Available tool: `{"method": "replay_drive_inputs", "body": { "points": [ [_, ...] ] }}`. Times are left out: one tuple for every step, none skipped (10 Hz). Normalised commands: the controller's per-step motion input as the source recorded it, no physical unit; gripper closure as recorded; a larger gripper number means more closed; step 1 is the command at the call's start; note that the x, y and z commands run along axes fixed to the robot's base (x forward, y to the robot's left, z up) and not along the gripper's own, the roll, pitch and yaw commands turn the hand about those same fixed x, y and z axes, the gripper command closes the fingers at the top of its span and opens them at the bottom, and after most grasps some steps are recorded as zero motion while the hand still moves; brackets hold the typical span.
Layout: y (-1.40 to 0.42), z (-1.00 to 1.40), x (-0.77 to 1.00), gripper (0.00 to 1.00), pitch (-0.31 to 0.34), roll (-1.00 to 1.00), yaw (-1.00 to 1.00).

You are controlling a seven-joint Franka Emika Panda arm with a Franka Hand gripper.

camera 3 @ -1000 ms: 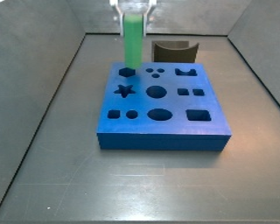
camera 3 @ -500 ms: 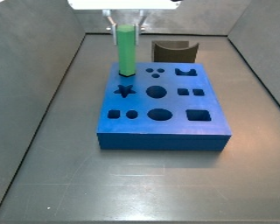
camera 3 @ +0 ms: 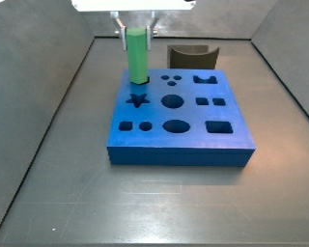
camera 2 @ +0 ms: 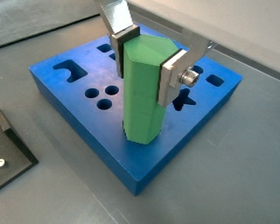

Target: Insert the hexagon object.

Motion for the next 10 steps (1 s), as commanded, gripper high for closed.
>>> {"method": "replay_drive_inputs", "body": {
  "points": [
    [0.00,-0.62,0.15,1.00,-0.066,-0.16,0.00],
    [0.00,-0.61,0.05,1.00,-0.101,-0.17,0.00],
    [0.00,-0.57,0.00,1.00,-0.136,-0.20,0.00],
    [0.00,-0.50,-0.09,1.00,-0.141,-0.21,0.00],
    [0.00,-0.43,-0.07,1.00,-0.114,-0.20,0.01],
    [0.00,-0.41,-0.03,1.00,-0.096,-0.22,0.02],
    [0.00,-0.40,-0.02,1.00,-0.087,-0.25,0.01],
    [0.00,-0.41,-0.05,1.00,-0.089,-0.28,0.00],
    [0.00,-0.49,-0.04,1.00,-0.093,-0.30,0.00],
    [0.00,-0.49,-0.08,1.00,-0.096,-0.30,0.00]
  ]
}}
